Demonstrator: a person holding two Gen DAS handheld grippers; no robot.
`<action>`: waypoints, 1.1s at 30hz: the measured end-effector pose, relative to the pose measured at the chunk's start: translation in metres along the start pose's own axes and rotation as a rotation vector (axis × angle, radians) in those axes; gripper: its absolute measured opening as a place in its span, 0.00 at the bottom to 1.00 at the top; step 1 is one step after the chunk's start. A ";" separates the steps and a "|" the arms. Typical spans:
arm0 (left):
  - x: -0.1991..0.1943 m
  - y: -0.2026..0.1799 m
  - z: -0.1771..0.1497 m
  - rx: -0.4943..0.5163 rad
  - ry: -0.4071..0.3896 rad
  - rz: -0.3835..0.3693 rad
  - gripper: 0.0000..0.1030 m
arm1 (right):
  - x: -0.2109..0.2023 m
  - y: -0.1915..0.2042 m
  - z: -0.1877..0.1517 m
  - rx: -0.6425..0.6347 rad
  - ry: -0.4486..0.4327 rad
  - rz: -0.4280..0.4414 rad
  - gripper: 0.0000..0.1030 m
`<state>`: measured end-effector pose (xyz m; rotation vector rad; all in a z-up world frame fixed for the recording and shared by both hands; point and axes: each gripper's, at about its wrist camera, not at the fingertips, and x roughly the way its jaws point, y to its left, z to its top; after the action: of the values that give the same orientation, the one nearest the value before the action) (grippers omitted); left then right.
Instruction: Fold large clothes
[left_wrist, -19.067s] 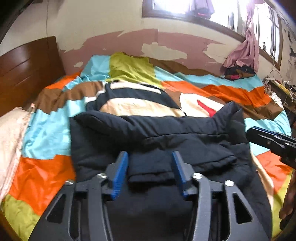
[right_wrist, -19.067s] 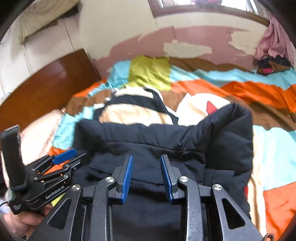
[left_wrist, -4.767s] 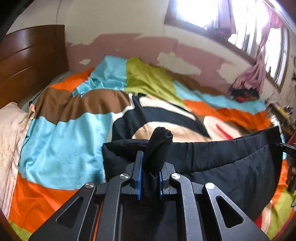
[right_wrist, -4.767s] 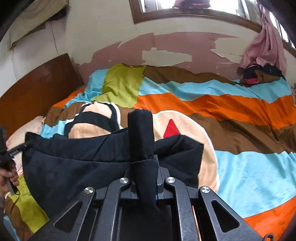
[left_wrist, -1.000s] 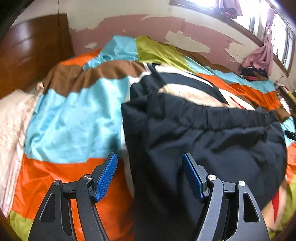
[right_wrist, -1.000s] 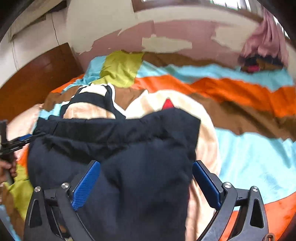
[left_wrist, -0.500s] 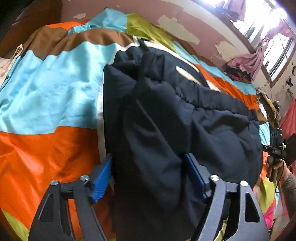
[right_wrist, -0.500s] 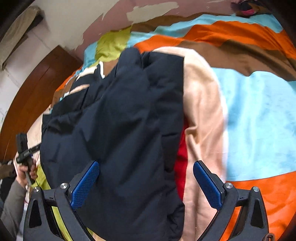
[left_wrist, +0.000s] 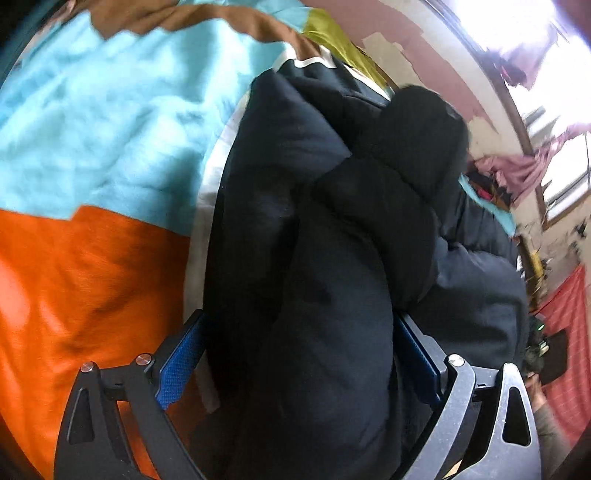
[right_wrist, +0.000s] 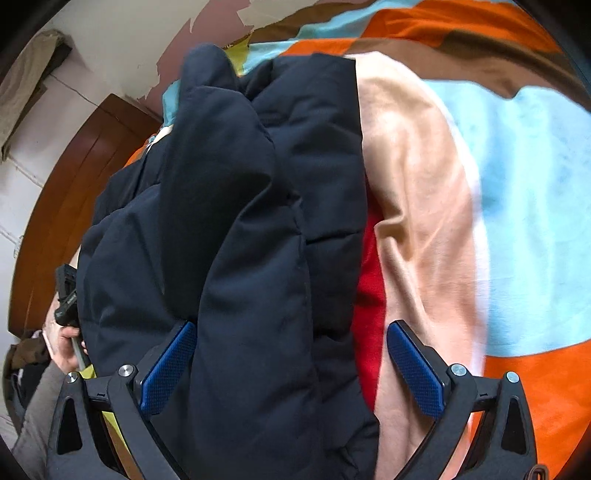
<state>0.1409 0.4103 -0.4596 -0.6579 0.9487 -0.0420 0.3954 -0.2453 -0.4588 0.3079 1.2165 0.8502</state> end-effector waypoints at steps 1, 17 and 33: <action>0.002 0.003 0.001 -0.010 0.001 -0.009 0.91 | 0.001 -0.001 0.001 0.005 -0.005 0.008 1.00; -0.063 -0.024 -0.015 0.175 -0.078 -0.018 0.13 | -0.048 0.045 -0.008 -0.128 -0.140 0.016 0.13; -0.075 -0.025 -0.140 0.120 0.110 -0.037 0.22 | -0.088 0.049 -0.134 -0.026 -0.005 0.043 0.14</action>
<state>-0.0046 0.3430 -0.4470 -0.5669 1.0317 -0.1683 0.2451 -0.3055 -0.4140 0.3159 1.1973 0.9014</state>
